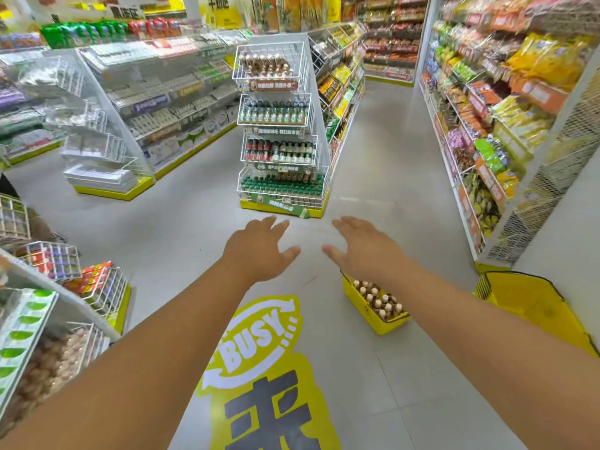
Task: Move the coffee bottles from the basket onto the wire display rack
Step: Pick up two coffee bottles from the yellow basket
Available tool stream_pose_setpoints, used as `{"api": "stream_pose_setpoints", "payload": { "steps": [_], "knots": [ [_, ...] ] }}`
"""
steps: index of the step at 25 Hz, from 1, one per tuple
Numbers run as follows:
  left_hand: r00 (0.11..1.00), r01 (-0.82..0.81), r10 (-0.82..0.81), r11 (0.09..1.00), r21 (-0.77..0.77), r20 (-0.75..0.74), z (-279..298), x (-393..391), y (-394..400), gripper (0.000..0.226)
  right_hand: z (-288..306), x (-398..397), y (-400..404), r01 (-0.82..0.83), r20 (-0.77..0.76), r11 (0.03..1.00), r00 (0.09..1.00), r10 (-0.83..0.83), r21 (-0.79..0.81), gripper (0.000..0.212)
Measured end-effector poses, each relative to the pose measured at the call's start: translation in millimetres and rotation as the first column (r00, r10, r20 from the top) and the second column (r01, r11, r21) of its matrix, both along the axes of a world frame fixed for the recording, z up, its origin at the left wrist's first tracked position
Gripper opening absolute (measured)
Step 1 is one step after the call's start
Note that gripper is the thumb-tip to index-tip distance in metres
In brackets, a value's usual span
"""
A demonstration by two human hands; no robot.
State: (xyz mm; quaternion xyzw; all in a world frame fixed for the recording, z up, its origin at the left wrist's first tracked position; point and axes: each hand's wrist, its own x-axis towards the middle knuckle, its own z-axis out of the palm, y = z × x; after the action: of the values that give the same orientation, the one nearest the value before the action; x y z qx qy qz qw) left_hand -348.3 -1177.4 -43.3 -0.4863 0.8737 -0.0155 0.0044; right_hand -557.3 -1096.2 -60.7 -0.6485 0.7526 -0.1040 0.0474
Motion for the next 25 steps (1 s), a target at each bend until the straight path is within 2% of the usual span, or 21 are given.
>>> {"api": "stream_pose_setpoints", "payload": {
  "steps": [12, 20, 25],
  "knots": [
    [0.991, 0.125, -0.124, 0.992, 0.034, -0.046, -2.9, -105.2, -256.0, 0.072, -3.0, -100.2, -235.7, 0.100, 0.010, 0.995, 0.995, -0.100, 0.016, 0.072],
    [0.966, 0.257, -0.256, 0.966, 0.023, -0.046, 1.1, -139.4, -462.4, 0.073, -4.9, -127.5, -415.4, 0.232, 0.059, 0.973, 0.971, -0.231, -0.009, 0.071],
    [0.948, 0.312, -0.308, 0.949, 0.048, -0.075, 0.9, -174.4, -555.2, 0.073, -15.3, -147.8, -487.6, 0.299, 0.087, 0.954, 0.950, -0.299, 0.020, 0.071]
  ]
}}
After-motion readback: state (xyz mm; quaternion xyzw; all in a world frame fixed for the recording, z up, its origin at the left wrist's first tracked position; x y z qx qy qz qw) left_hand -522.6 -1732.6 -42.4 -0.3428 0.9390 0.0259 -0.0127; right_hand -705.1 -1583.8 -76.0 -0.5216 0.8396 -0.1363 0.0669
